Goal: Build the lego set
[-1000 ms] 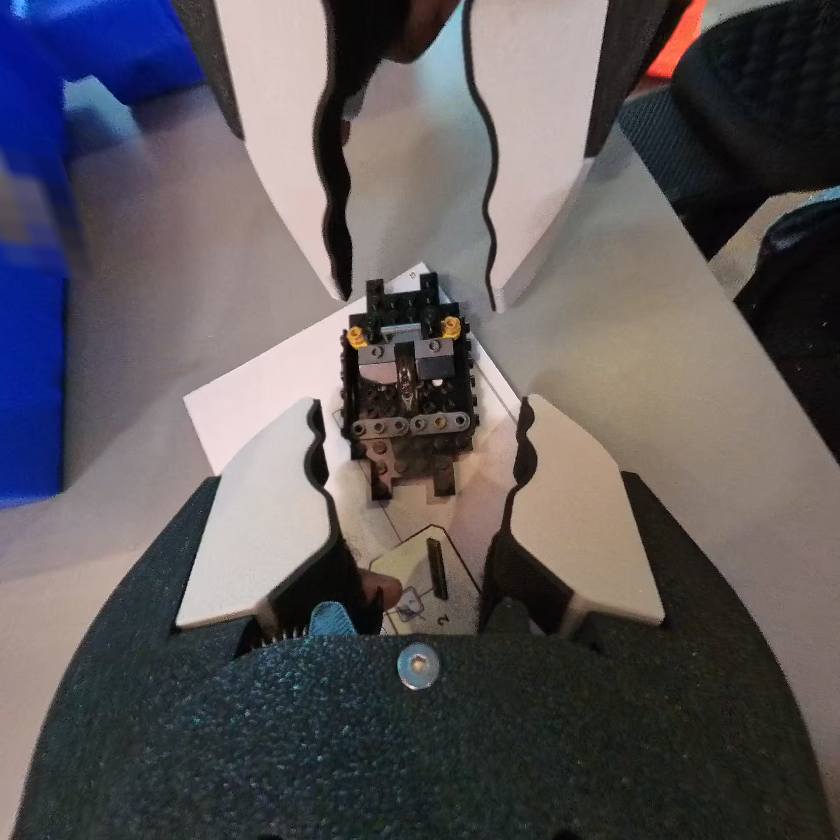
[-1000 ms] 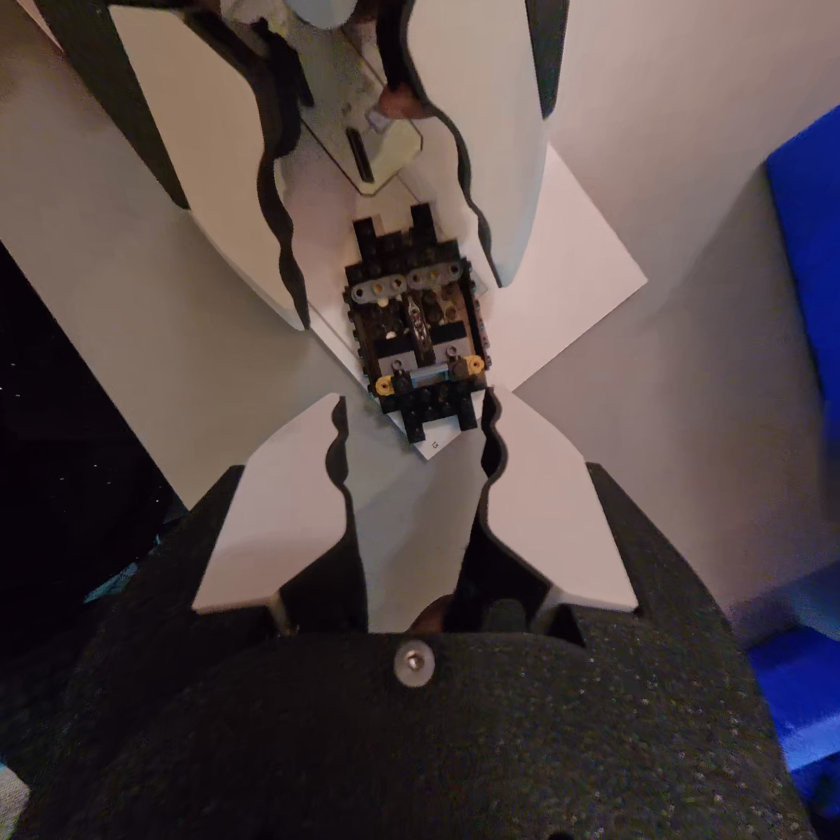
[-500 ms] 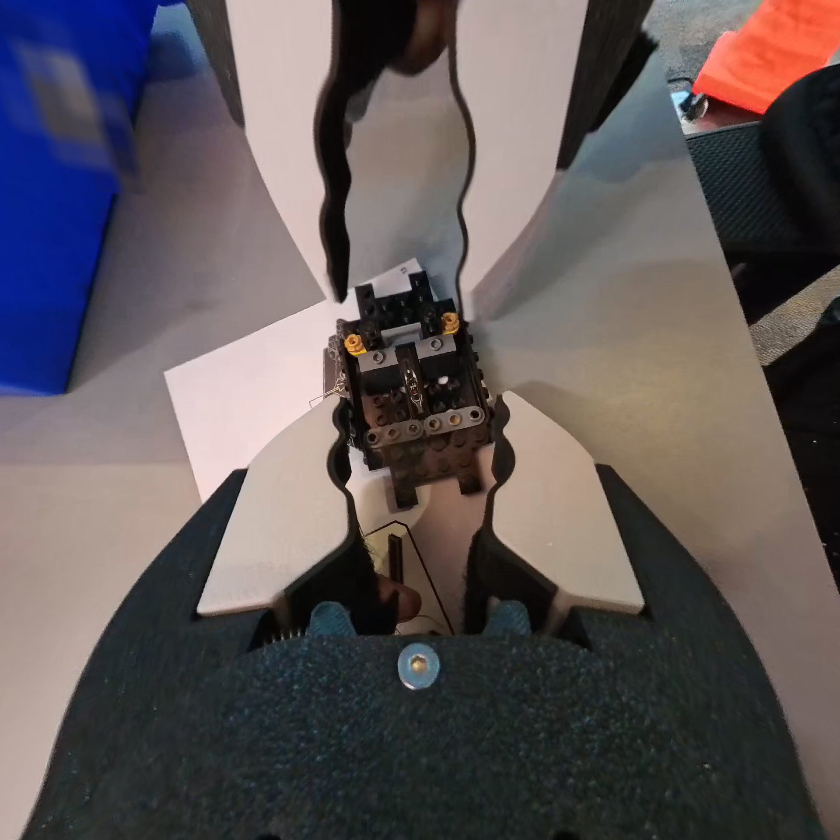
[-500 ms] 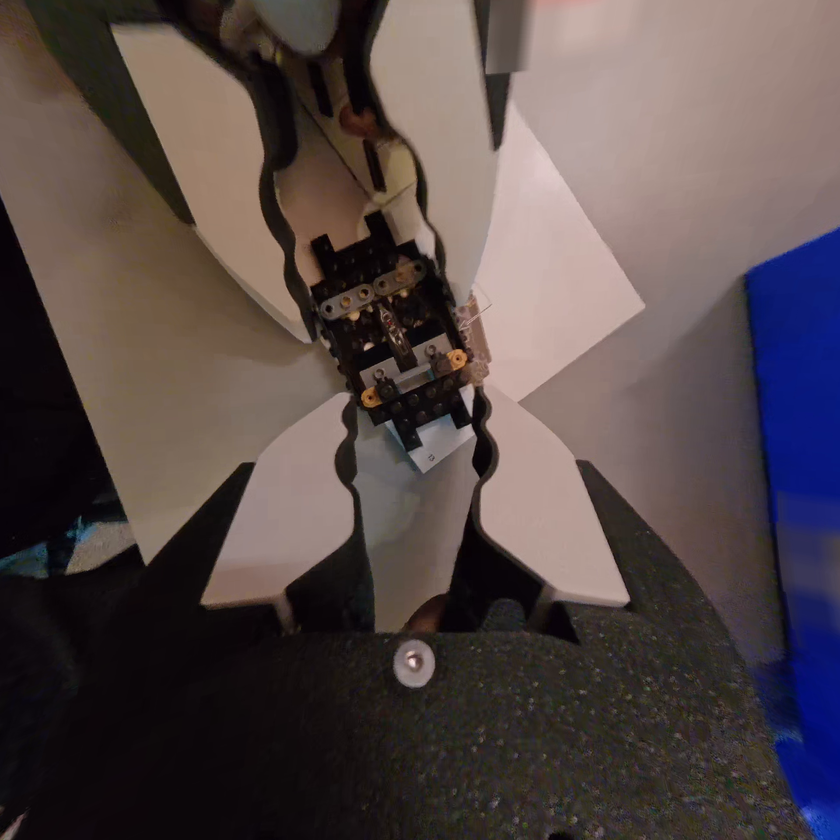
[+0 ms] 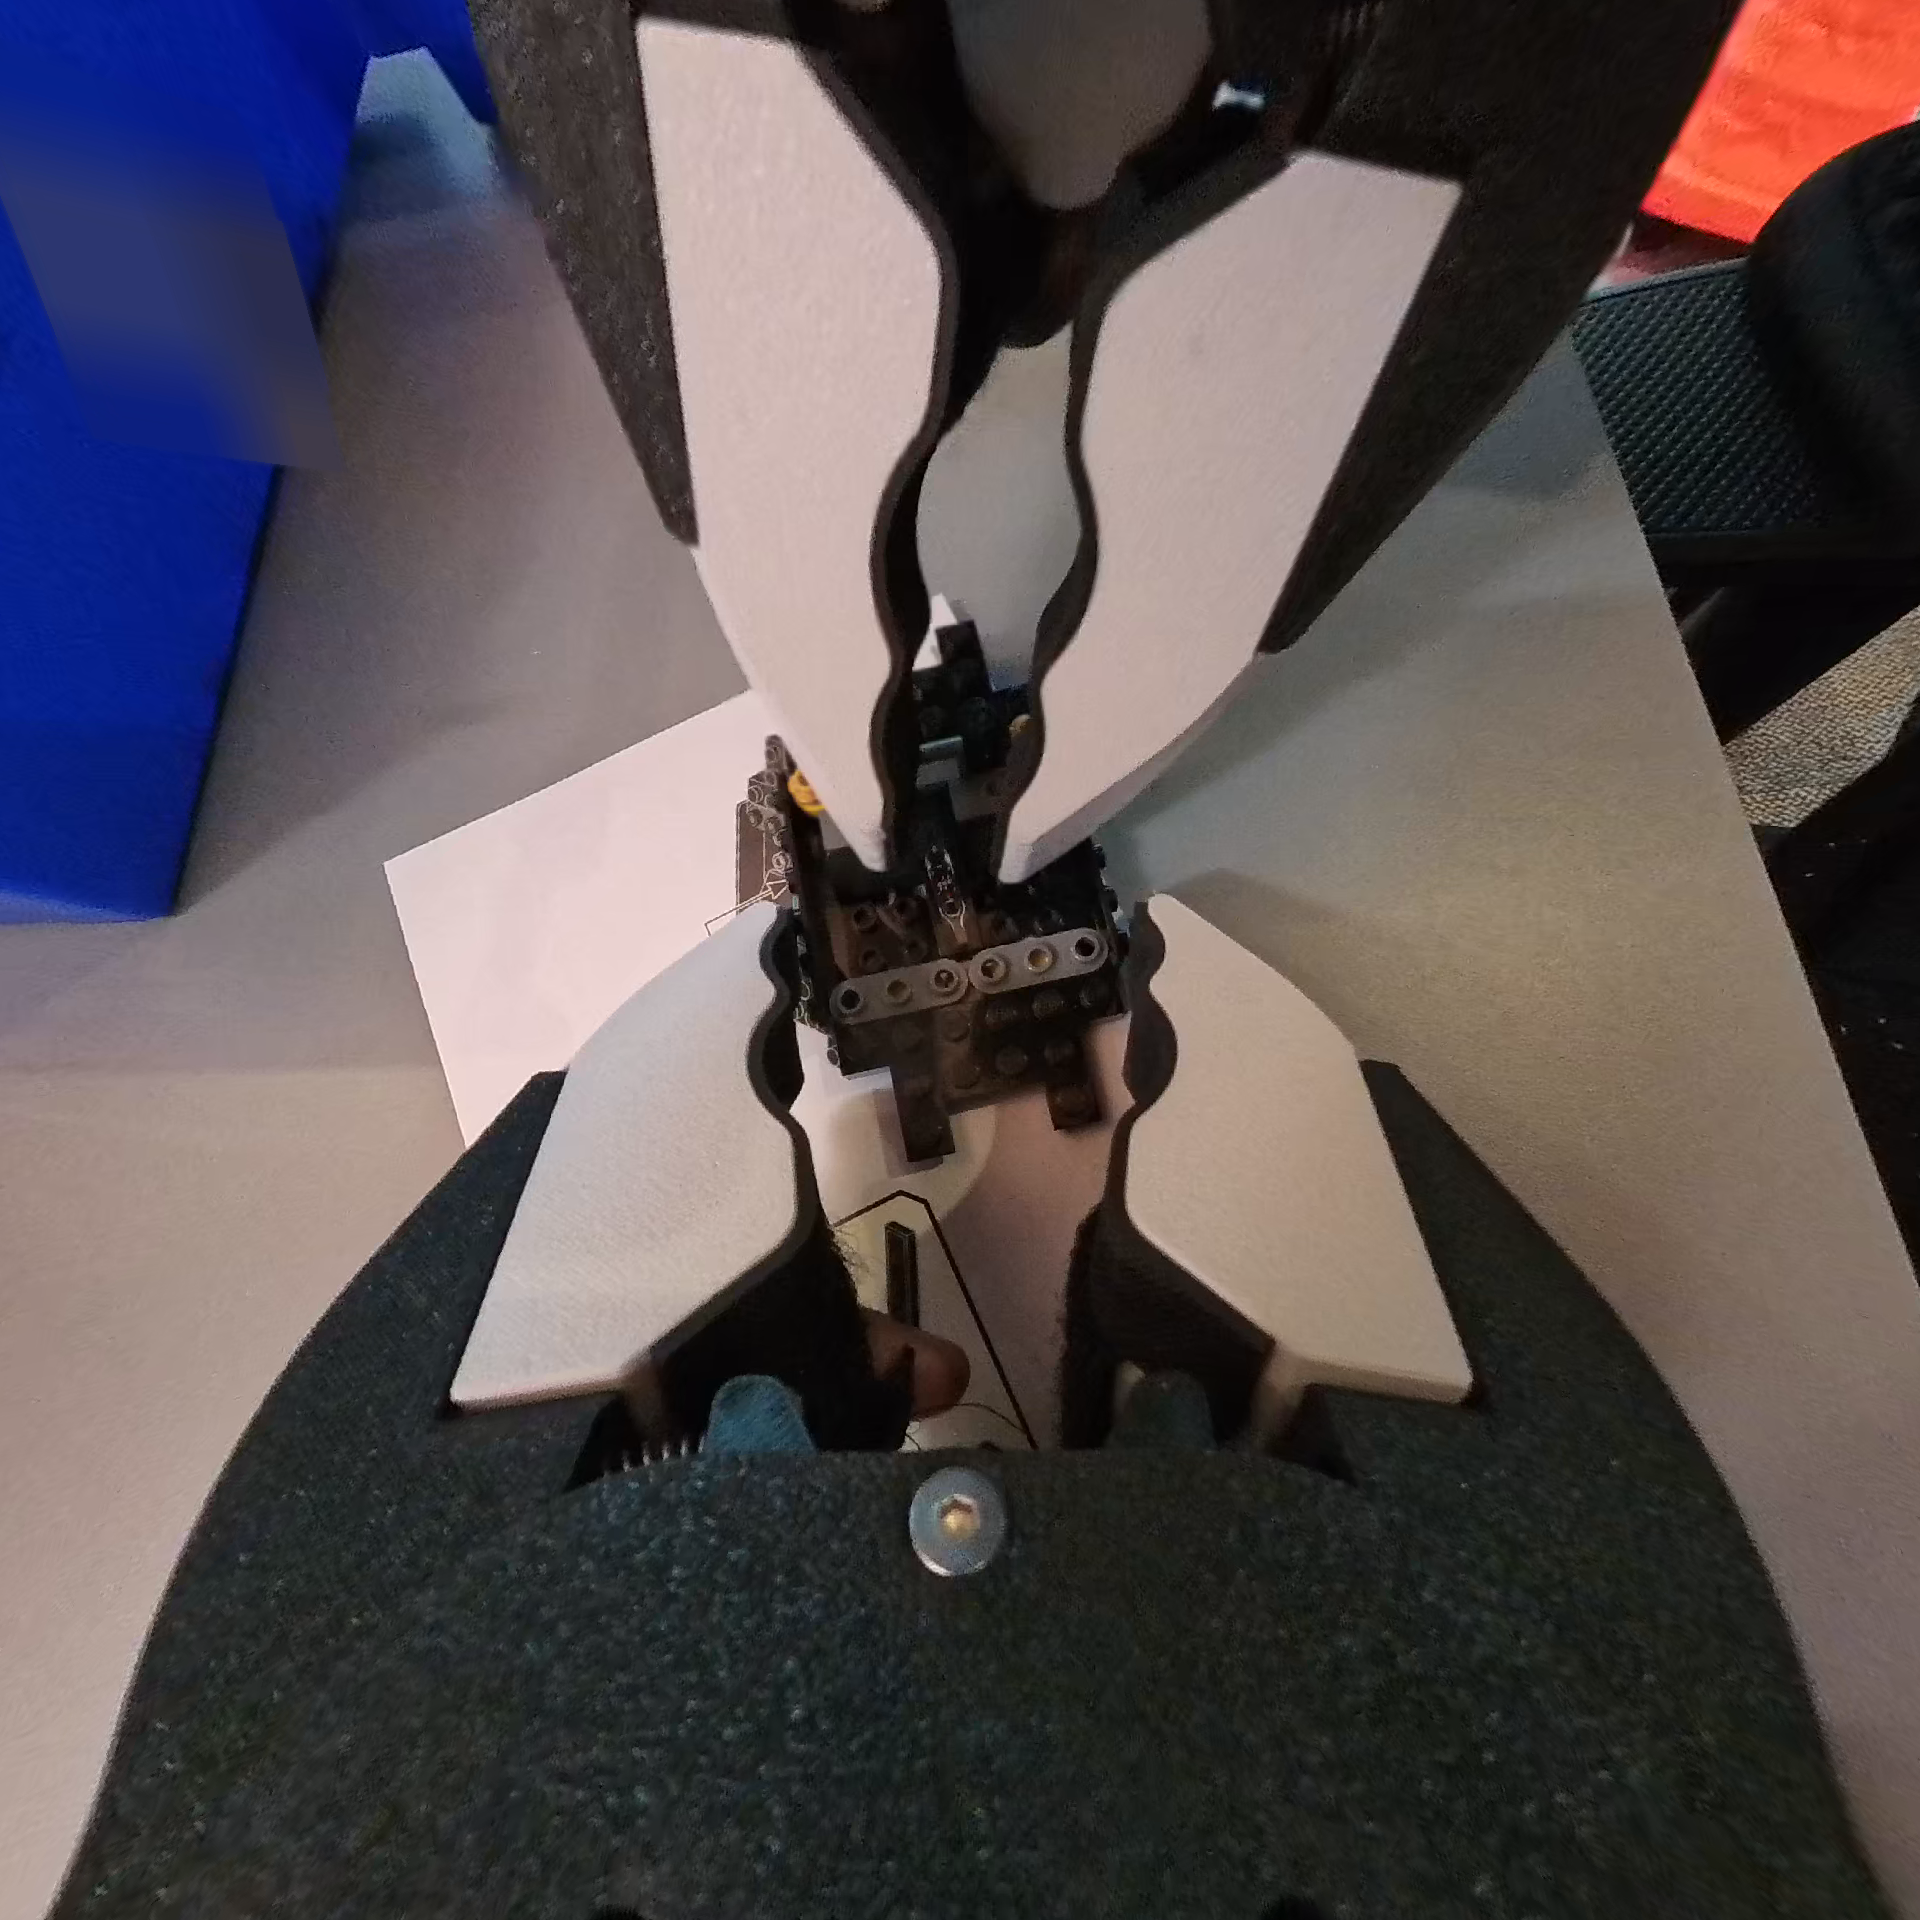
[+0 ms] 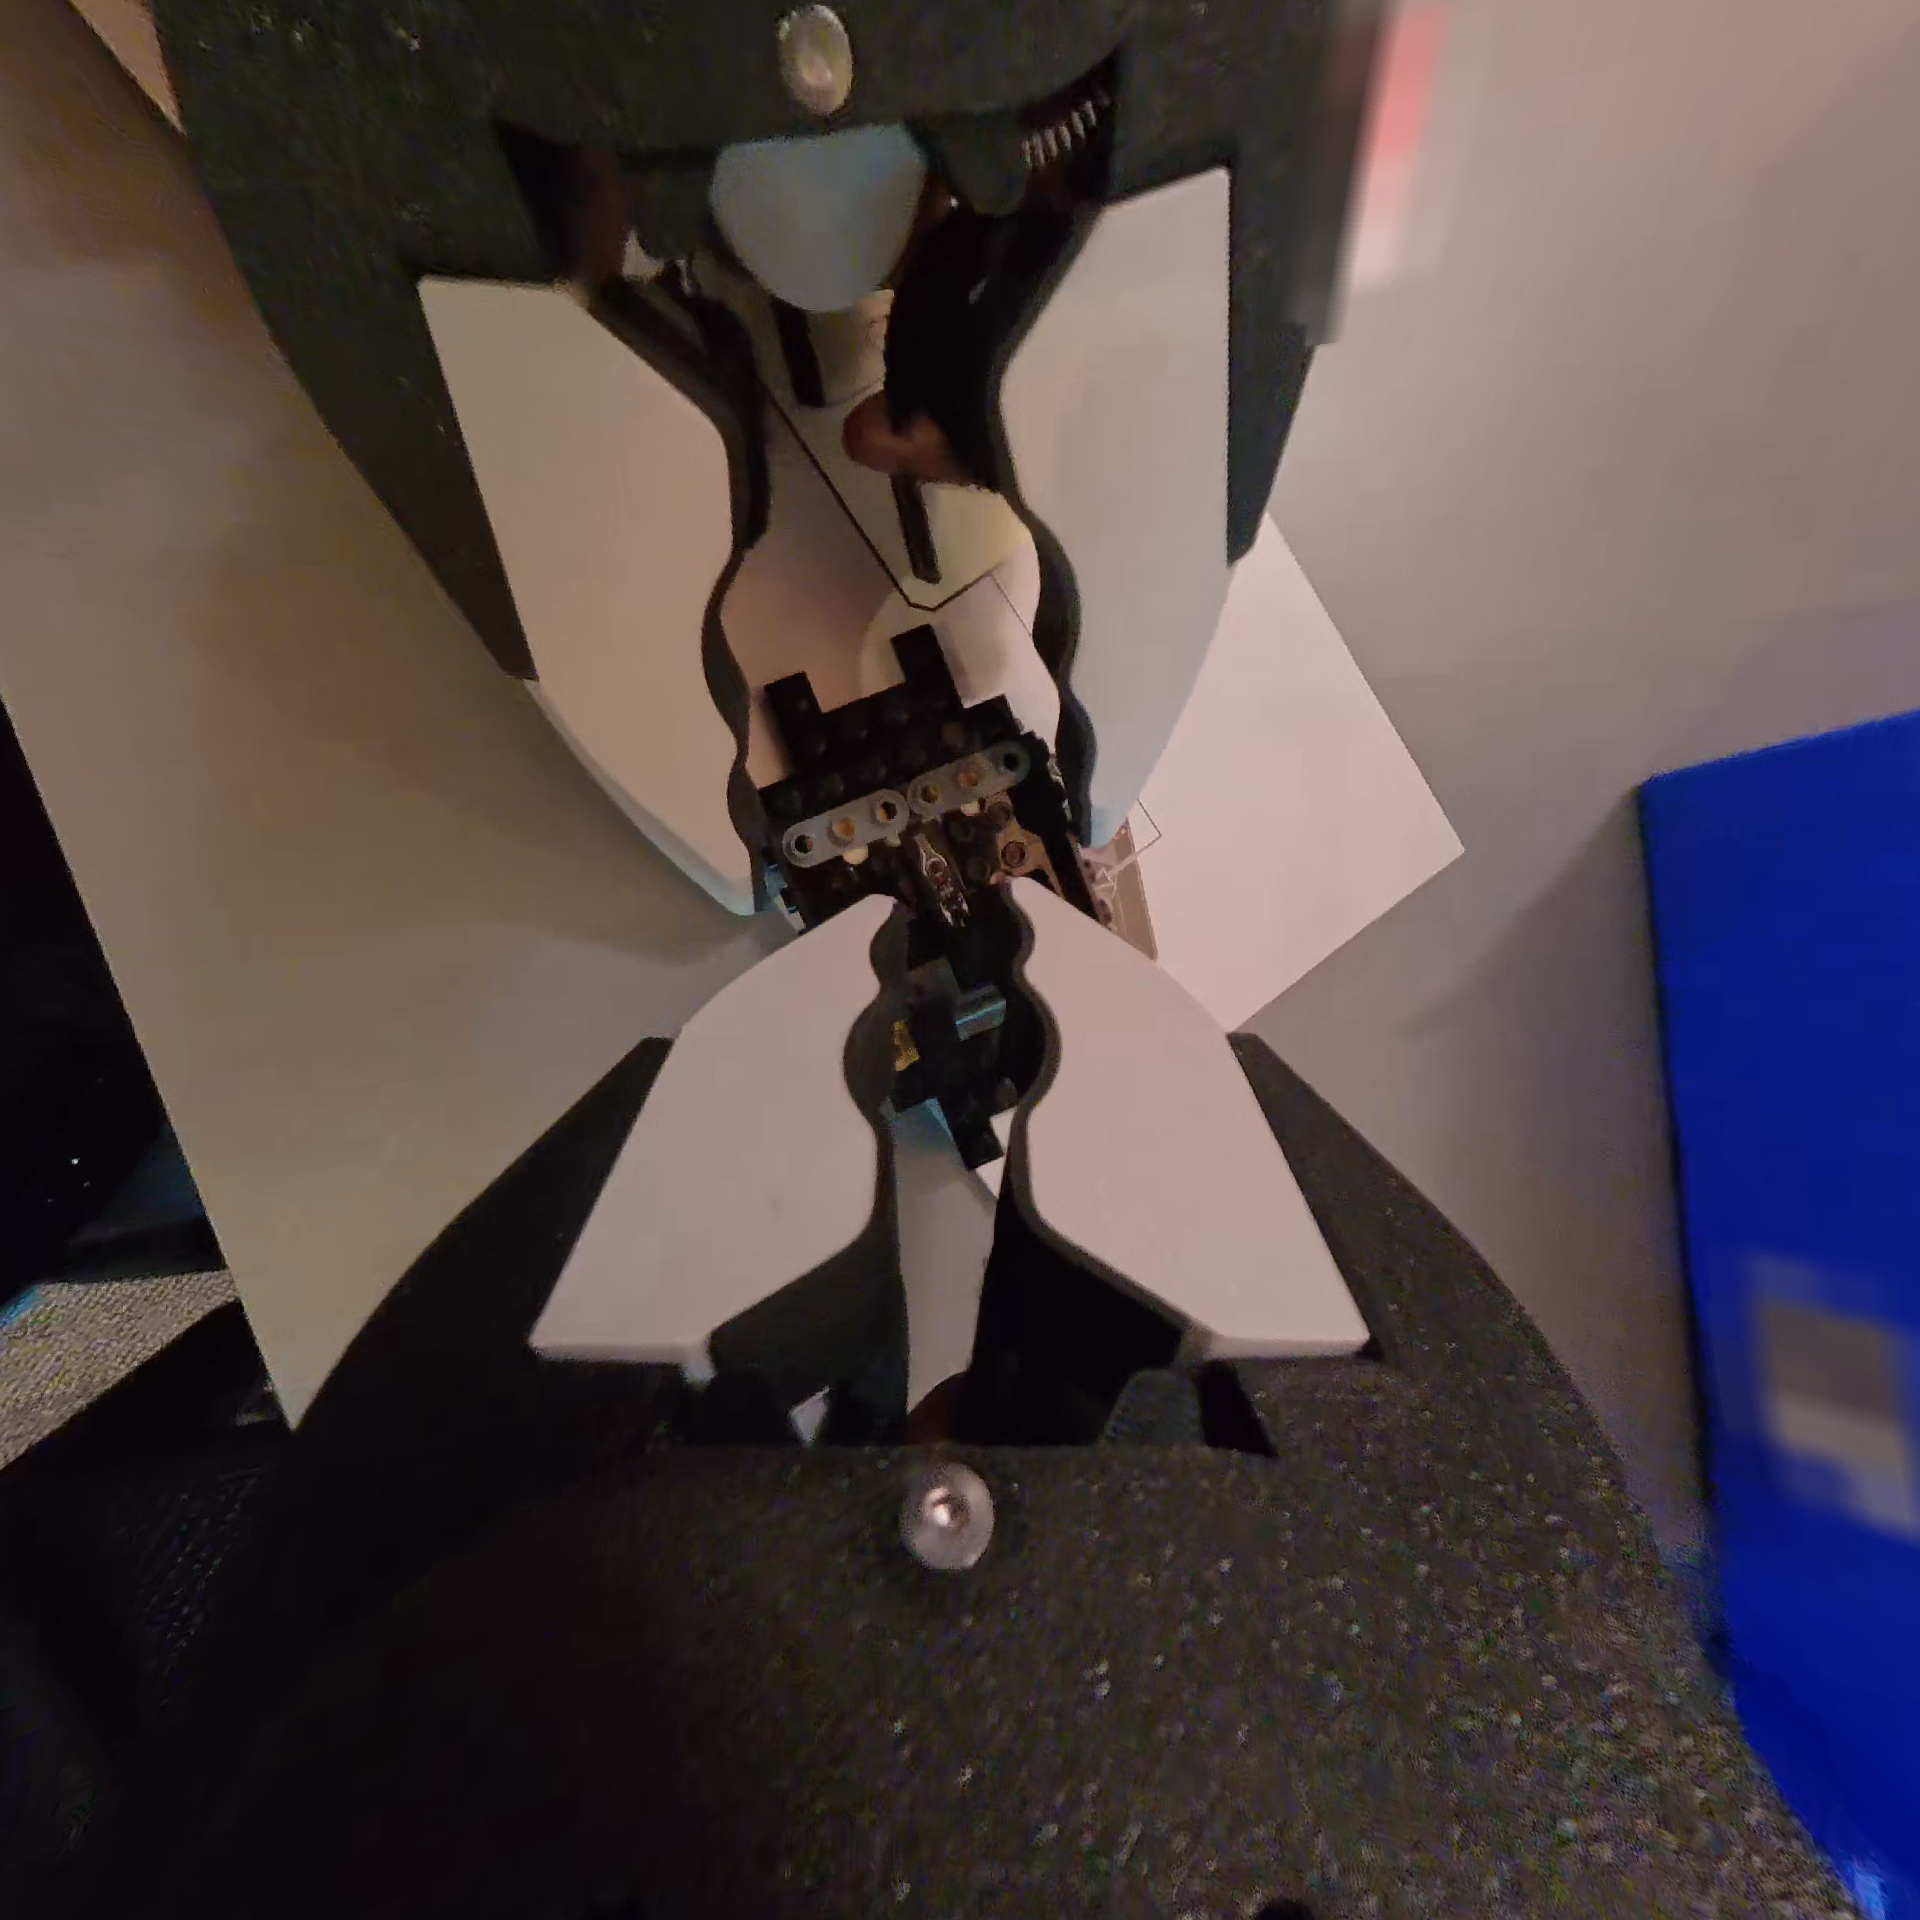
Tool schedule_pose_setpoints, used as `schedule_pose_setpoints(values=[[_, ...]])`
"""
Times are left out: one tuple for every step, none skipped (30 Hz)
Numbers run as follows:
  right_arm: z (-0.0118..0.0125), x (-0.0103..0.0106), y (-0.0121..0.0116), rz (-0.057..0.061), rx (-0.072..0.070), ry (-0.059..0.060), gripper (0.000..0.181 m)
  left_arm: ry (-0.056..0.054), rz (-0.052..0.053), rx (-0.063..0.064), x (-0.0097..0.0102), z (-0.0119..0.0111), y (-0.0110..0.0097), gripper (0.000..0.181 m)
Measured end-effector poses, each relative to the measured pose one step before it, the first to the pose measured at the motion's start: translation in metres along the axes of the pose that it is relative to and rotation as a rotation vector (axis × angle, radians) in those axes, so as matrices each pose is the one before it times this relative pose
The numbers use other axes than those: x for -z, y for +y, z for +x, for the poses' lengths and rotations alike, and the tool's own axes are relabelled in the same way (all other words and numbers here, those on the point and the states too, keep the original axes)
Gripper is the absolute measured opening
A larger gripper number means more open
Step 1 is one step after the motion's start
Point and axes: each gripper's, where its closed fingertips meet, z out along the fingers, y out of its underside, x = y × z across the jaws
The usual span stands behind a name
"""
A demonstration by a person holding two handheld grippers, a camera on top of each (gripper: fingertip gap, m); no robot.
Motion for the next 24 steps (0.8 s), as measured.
schedule_pose_setpoints(values=[[-0.00093,-0.00136,-0.00059,0.0024,0.0051,-0.0234,0.015,0.0007,0.0004,-0.0015,0.00013,0.00027,-0.00009,0.060],[-0.00070,-0.00143,0.00021,-0.0004,0.0036,-0.0247,0.015,0.0005,0.0007,-0.0032,0.00012,0.00023,0.00000,0.060],[-0.00074,-0.00128,0.00088,-0.0021,0.0065,-0.0231,0.014,0.0006,0.0007,-0.0048,0.00002,0.00054,-0.00002,0.060],[-0.00073,-0.00114,0.00081,-0.0011,0.0074,-0.0224,0.012,-0.0003,0.0006,-0.0043,0.00008,0.00035,-0.00008,0.060],[-0.00044,-0.00047,0.00034,0.0036,0.0028,-0.0189,0.012,0.0000,-0.0009,-0.0011,-0.00007,0.00003,0.00011,0.060],[0.00066,0.00028,-0.00011,0.0063,-0.0023,-0.0124,0.011,0.0024,-0.0001,0.0017,-0.00001,0.00013,0.00005,0.060],[0.00070,0.00032,0.00026,0.0049,-0.0021,-0.0091,0.009,0.0039,-0.0012,0.0043,-0.00018,0.00003,0.00018,0.060],[-0.00009,0.00010,0.00010,0.0051,0.0007,-0.0102,0.008,0.0050,-0.0014,0.0056,-0.00012,-0.00005,0.00015,0.060],[0.00006,0.00005,0.00011,0.0030,0.0039,-0.0044,0.008,0.0051,-0.0015,0.0056,-0.00024,0.00007,0.00016,0.060],[0.00002,0.00000,0.00012,0.0003,0.0074,0.0006,0.008,0.0040,-0.0012,0.0045,-0.00011,-0.00006,0.00010,0.060],[0.00030,0.00027,0.00014,-0.0026,0.0094,0.0049,0.008,0.0019,-0.0010,0.0036,-0.00017,-0.00008,0.00011,0.060],[0.00034,0.00049,0.00006,-0.0048,0.0086,0.0079,0.008,0.0009,-0.0008,0.0027,-0.00018,-0.00018,0.00008,0.060],[0.00009,0.00053,0.00002,-0.0052,0.0091,0.0088,0.008,0.0014,-0.0006,0.0021,-0.00005,-0.00007,0.00004,0.060],[0.00012,0.00077,-0.00025,-0.0050,0.0094,0.0101,0.007,-0.0002,-0.0007,0.0024,-0.00011,-0.00015,0.00011,0.060],[-0.00016,0.00096,-0.00016,-0.0061,0.0061,0.0097,0.005,-0.0017,-0.0005,0.0021,0.00002,-0.00047,0.00009,0.060],[-0.00004,0.00119,0.00011,-0.0066,0.0019,0.0095,0.000,0.0004,-0.0002,0.0006,0.00001,0.00000,0.00003,0.060],[0.00042,0.00095,0.00062,-0.0063,0.0014,0.0097,0.000,0.0001,0.0001,-0.0002,-0.00001,0.00000,-0.00001,0.060],[0.00021,0.00065,0.00064,-0.0029,0.0005,0.0047,0.001,-0.0007,0.0000,-0.0008,0.00000,-0.00004,-0.00001,0.060],[0.00148,0.00046,-0.00017,0.0047,-0.0056,0.0088,0.002,-0.0004,-0.0001,-0.0005,0.00001,0.00001,0.00000,0.060],[0.00112,0.00030,-0.00067,0.0084,-0.0103,0.0029,0.006,-0.0001,-0.0001,-0.0001,-0.00006,-0.00001,0.00009,0.060],[0.00028,-0.00017,-0.00024,0.0037,-0.0098,-0.0051,0.012,-0.0006,0.0000,-0.0007,0.00001,0.00007,-0.00002,0.060],[-0.00010,-0.00054,0.00016,-0.0020,-0.0036,-0.0073,0.013,-0.0014,0.0002,-0.0017,0.00007,0.00000,0.00002,0.060],[-0.00154,-0.00099,0.00034,-0.0045,0.0021,-0.0153,0.014,-0.0016,0.0002,-0.0019,0.00000,-0.00004,-0.00004,0.060],[-0.00157,-0.00133,0.00071,-0.0096,0.0026,-0.0151,0.014,-0.0003,-0.0001,-0.0003,0.00001,0.00004,0.00000,0.060]])
